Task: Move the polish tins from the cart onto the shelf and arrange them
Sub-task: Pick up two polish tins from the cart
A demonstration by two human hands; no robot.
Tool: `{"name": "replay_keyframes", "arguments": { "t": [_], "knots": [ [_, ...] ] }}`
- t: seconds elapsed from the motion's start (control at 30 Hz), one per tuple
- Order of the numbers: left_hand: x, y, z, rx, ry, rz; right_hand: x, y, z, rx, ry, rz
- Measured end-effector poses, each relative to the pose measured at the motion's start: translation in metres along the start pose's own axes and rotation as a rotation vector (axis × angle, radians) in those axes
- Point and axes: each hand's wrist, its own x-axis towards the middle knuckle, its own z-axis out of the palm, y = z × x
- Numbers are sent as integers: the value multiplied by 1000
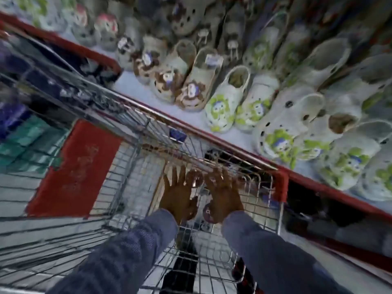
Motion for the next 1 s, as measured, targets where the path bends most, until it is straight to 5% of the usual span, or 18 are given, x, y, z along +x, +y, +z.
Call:
{"name": "replay_keyframes", "arguments": {
  "t": [0.27,0.53,1.0],
  "knots": [
    [63,-16,58,-59,-227,90,63,15,38,-32,-111,100],
    [65,-16,33,-122,-54,123,71,18,26,-138,37,74],
    [-79,28,-206,-370,254,35,-94,-29,-238,199,238,-177]
  ]
}}
